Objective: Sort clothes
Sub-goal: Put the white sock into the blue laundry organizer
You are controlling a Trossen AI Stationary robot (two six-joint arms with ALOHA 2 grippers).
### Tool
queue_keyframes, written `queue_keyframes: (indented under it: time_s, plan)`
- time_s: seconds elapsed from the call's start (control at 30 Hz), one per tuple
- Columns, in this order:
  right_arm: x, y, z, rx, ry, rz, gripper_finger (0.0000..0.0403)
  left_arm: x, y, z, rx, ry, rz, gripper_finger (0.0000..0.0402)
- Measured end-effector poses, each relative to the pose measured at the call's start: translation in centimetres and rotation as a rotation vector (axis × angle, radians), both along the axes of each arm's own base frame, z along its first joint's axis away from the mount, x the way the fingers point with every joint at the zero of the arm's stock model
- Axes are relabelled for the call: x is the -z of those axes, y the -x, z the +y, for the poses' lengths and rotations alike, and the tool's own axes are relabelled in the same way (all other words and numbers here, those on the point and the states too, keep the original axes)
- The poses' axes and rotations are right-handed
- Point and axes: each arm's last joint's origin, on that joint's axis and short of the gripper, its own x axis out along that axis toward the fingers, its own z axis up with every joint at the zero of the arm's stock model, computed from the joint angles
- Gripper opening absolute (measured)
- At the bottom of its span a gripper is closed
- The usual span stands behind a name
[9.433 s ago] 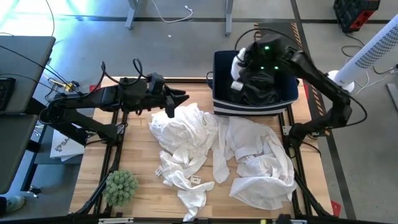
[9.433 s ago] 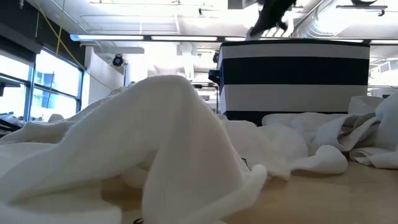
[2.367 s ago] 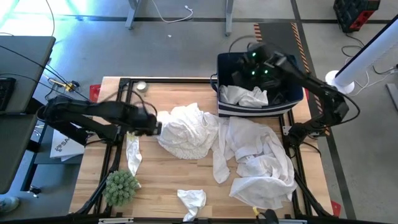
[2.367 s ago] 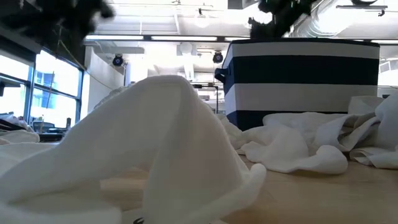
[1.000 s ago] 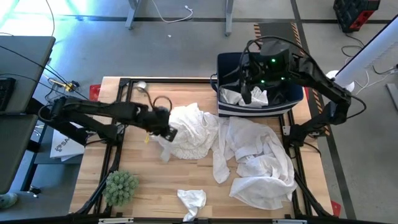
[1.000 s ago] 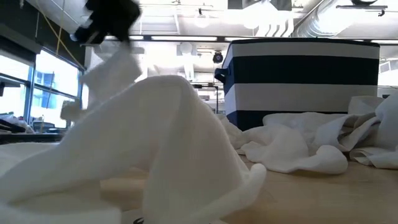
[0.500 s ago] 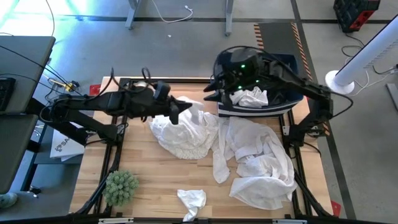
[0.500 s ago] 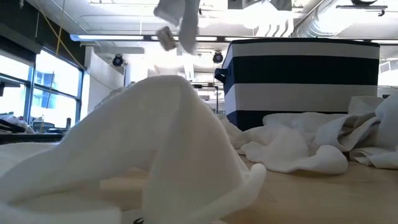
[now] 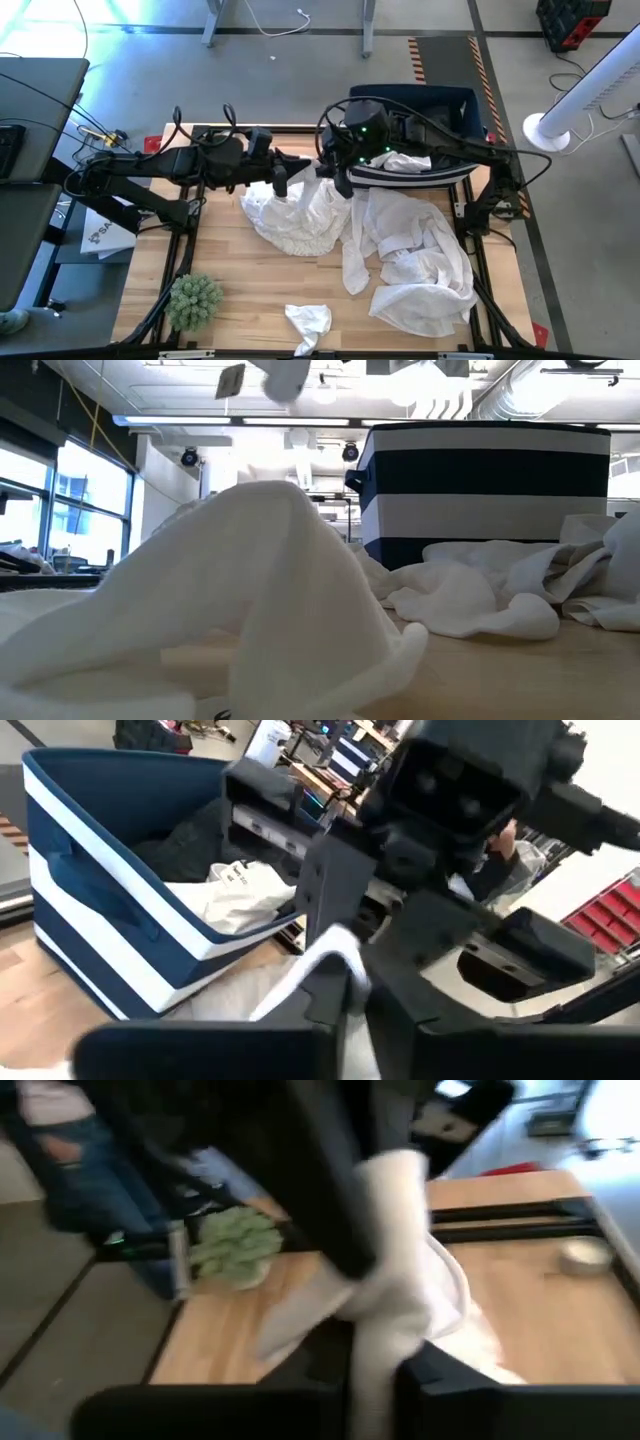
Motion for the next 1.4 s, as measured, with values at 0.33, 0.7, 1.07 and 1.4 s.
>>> queue_keyframes:
  time_s: [0.33,0.7,1.07,1.4]
  plan:
    - [-7.1,7.2,-3.4,0.448,0.289,0.041,0.0009,1.2,0.4,0.1,-0.042,0.019,0.118,0.0158]
    - [-6.4,14.4,-10.3,0.623,0.238,0.355,0.0007,1.3,0.5,0.1,-0.044,0.030,0.124,0.0170]
    - [7.3,13.0,-15.7,0.637,0.051,0.670,0.0038,1.5,0.6,-0.1,-0.039,0.030,0.150,0.0170]
    - [6.4,15.6,-15.6,0.691,-0.041,0.775,0.0189,2.5,1.1,-0.6,-0.032,0.055,0.259,0.0170]
